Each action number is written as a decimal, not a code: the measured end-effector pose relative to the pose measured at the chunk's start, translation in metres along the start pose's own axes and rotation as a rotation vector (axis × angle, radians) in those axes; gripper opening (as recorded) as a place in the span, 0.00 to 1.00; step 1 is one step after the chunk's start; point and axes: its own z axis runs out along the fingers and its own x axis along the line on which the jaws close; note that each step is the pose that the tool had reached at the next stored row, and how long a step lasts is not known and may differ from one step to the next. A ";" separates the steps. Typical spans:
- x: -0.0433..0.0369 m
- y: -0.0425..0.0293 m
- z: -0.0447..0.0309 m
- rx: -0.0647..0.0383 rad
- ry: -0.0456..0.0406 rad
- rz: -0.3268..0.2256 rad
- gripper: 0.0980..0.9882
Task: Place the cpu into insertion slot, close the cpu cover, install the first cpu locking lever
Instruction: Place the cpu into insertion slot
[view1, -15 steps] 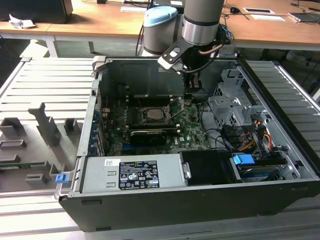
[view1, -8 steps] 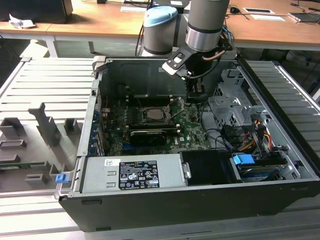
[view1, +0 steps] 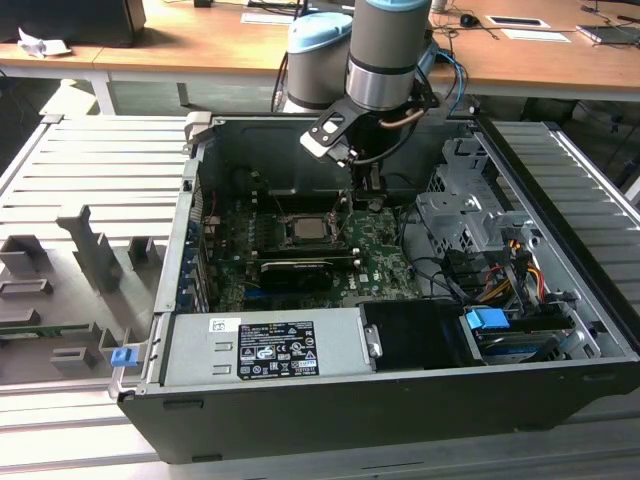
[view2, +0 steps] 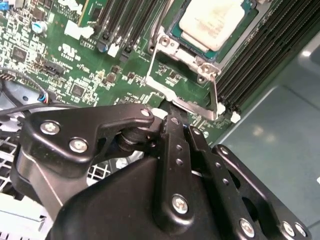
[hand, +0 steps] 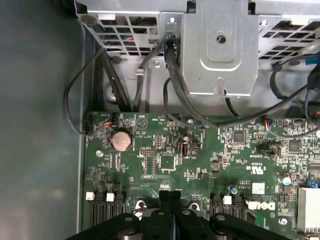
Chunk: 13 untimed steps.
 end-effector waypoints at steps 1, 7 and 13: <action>0.0000 -0.0008 0.0000 0.000 0.0000 0.000 0.01; 0.0002 -0.0052 -0.0001 0.000 0.0000 0.000 0.01; 0.0003 -0.0086 -0.0002 0.000 0.0000 0.000 0.01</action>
